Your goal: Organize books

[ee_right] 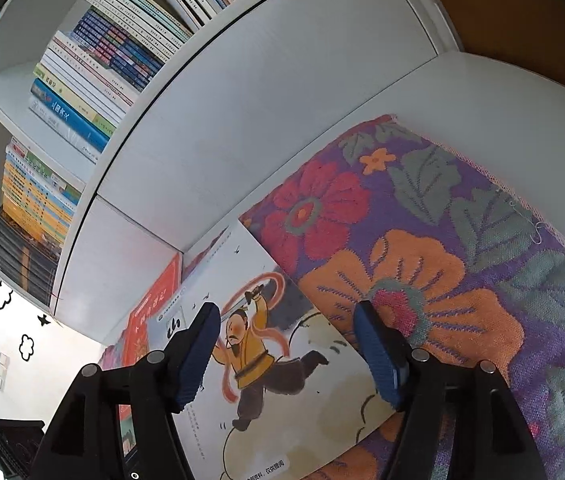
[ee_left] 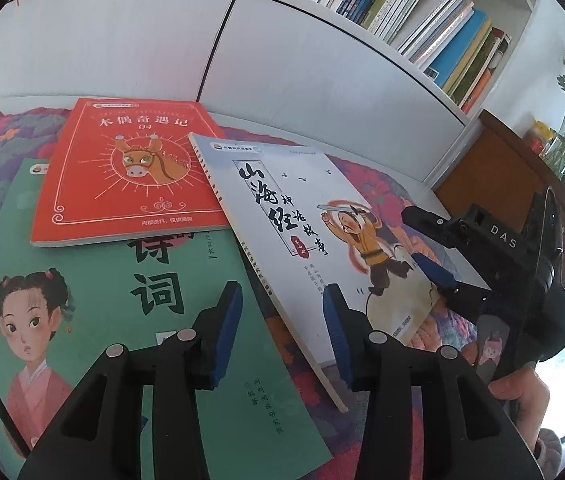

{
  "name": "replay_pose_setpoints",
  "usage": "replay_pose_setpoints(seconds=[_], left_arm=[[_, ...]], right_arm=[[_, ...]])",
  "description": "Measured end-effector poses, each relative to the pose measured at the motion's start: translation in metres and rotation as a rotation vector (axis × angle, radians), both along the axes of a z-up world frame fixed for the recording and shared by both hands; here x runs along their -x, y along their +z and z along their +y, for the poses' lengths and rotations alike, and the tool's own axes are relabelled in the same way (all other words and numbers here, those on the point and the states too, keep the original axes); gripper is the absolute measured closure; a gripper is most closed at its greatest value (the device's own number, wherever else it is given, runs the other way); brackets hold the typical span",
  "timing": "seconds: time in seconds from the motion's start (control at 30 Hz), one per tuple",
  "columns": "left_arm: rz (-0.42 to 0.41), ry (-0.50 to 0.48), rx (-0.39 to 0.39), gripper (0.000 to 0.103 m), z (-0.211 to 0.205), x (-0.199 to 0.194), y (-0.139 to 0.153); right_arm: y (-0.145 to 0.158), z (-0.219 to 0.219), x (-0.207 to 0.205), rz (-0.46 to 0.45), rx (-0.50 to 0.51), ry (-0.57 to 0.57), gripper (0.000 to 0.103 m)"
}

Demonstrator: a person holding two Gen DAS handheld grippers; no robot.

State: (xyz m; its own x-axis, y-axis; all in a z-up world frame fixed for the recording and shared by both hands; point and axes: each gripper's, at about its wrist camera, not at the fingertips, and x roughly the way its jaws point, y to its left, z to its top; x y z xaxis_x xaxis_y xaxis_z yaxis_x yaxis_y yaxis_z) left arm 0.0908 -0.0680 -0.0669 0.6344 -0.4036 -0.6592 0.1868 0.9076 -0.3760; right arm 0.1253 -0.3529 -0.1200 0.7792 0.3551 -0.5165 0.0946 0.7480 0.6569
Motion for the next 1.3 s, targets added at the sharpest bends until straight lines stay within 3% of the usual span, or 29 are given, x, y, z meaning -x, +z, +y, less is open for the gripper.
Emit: replay_pose_setpoints(seconds=[0.17, 1.3], left_arm=[[-0.003, -0.008, 0.004, 0.059, 0.0, 0.001, 0.0], [-0.004, -0.008, 0.009, 0.058, 0.001, 0.001, -0.001]], right_arm=[[-0.001, 0.003, 0.001, 0.001, 0.022, 0.002, 0.033], [0.0, 0.014, -0.004, 0.01, 0.079, 0.007, 0.031]])
